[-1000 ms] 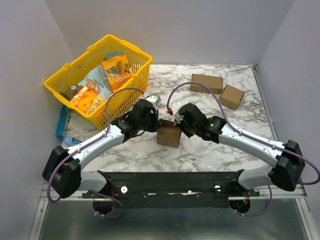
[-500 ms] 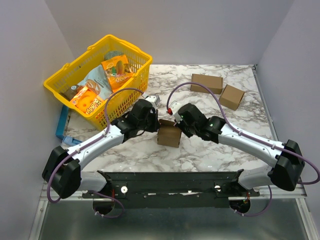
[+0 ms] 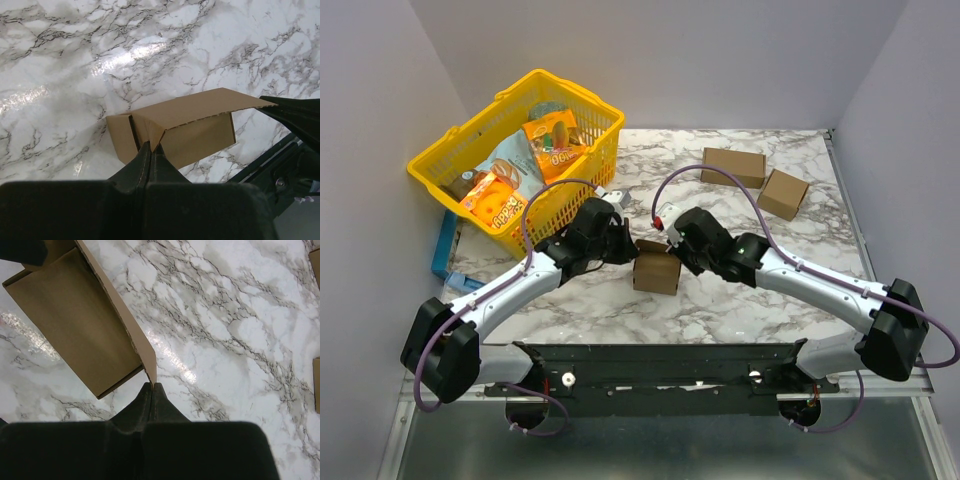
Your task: Fold the paper box
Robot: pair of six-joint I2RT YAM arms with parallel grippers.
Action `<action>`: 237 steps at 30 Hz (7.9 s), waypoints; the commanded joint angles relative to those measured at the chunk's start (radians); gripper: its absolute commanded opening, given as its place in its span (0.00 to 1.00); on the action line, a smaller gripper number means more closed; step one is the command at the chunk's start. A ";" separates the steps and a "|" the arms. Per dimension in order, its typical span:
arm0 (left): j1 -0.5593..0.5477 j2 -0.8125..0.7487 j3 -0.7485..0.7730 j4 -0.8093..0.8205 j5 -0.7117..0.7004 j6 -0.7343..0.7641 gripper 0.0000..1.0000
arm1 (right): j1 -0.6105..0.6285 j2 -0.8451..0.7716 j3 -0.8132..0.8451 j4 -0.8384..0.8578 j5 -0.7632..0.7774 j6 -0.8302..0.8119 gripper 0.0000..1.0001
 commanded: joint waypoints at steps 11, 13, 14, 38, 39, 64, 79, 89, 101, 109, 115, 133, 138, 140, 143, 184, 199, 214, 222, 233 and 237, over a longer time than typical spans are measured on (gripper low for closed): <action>-0.006 -0.030 -0.010 -0.029 -0.056 0.071 0.00 | 0.016 0.031 -0.008 -0.005 -0.014 0.007 0.01; -0.006 -0.025 -0.013 -0.036 -0.073 0.082 0.00 | 0.014 0.028 -0.010 -0.005 -0.013 0.006 0.01; -0.006 -0.022 -0.016 -0.036 -0.074 0.085 0.00 | 0.016 0.028 -0.010 -0.005 -0.011 0.007 0.01; -0.120 0.007 -0.037 -0.063 -0.238 0.114 0.00 | 0.016 0.027 0.026 -0.037 0.015 0.081 0.01; -0.126 0.003 -0.057 -0.059 -0.250 0.104 0.00 | 0.016 0.027 0.030 -0.039 0.026 0.108 0.01; -0.290 -0.020 -0.218 0.093 -0.416 -0.108 0.00 | 0.014 0.068 0.106 -0.106 0.095 0.403 0.25; -0.290 -0.036 -0.205 0.059 -0.421 -0.125 0.00 | 0.016 -0.131 -0.080 -0.028 0.171 0.345 0.47; -0.290 -0.056 -0.214 0.064 -0.416 -0.130 0.00 | 0.016 -0.125 -0.158 0.084 0.173 0.251 0.49; -0.301 -0.030 -0.226 0.090 -0.422 -0.133 0.00 | 0.016 -0.187 -0.178 0.147 0.131 0.248 0.11; -0.362 0.024 -0.194 0.084 -0.474 -0.140 0.00 | 0.016 -0.102 -0.083 0.083 0.073 0.348 0.04; -0.397 0.058 -0.156 0.030 -0.556 -0.131 0.00 | 0.016 -0.056 -0.042 0.034 0.085 0.368 0.02; -0.462 0.184 -0.047 -0.091 -0.666 -0.099 0.00 | 0.014 -0.076 0.013 -0.011 0.069 0.473 0.01; -0.468 0.201 -0.033 -0.098 -0.671 -0.091 0.00 | 0.016 -0.065 0.013 -0.008 0.052 0.487 0.01; -0.471 0.210 -0.027 -0.108 -0.674 -0.088 0.00 | 0.014 -0.070 0.012 -0.008 0.053 0.501 0.01; -0.473 0.214 -0.024 -0.114 -0.680 -0.087 0.00 | 0.014 -0.078 0.012 -0.005 0.050 0.512 0.01; -0.503 0.288 0.053 -0.181 -0.715 -0.050 0.00 | -0.153 -0.150 -0.069 0.096 -0.215 0.595 0.01; -0.503 0.270 0.070 -0.177 -0.705 -0.052 0.00 | -0.155 -0.150 -0.114 0.067 -0.154 0.558 0.01; -0.505 0.277 0.082 -0.181 -0.706 -0.045 0.00 | -0.155 -0.136 -0.091 0.083 -0.191 0.578 0.01; -0.505 0.270 0.096 -0.180 -0.708 -0.039 0.00 | -0.155 -0.161 -0.155 0.052 -0.137 0.540 0.01; -0.503 0.293 0.154 -0.207 -0.738 -0.018 0.00 | -0.153 -0.165 -0.238 -0.017 -0.071 0.523 0.01; -0.503 0.312 0.177 -0.226 -0.743 -0.001 0.00 | -0.153 -0.228 -0.206 -0.063 -0.082 0.518 0.41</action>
